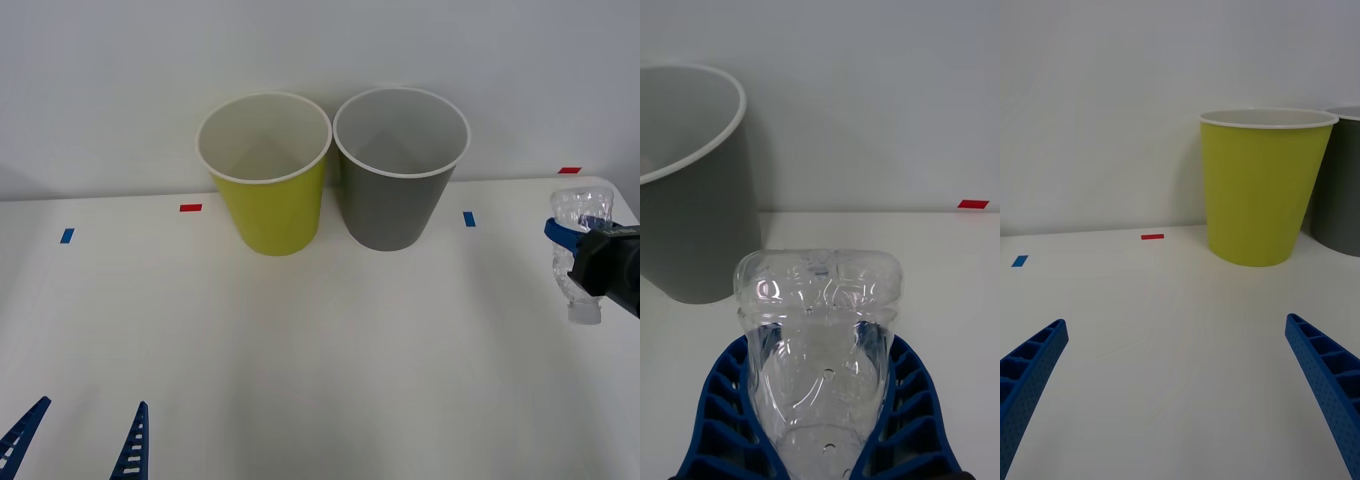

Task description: Put cans in the gray bin and PET bottles in the light green bin.

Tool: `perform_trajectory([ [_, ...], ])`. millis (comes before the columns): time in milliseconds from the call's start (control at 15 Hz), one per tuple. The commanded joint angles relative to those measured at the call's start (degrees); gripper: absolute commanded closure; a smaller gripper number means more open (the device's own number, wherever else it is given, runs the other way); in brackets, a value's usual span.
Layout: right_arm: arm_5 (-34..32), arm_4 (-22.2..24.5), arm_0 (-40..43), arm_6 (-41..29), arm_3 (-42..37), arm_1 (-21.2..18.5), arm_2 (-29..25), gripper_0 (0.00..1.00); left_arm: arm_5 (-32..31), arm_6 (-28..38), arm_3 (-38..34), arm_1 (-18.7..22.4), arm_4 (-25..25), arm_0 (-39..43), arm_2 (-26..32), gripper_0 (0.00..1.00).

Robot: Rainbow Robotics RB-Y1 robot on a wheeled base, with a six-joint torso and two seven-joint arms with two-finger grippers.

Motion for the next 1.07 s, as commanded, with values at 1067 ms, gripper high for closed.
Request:
perform_trajectory([
  [1067,-12.5,-0.6,-16.1,1.3,-0.9,2.9,8.2,1.00,0.0,0.0,0.0,0.0,0.0,0.0,0.0,0.00],
])
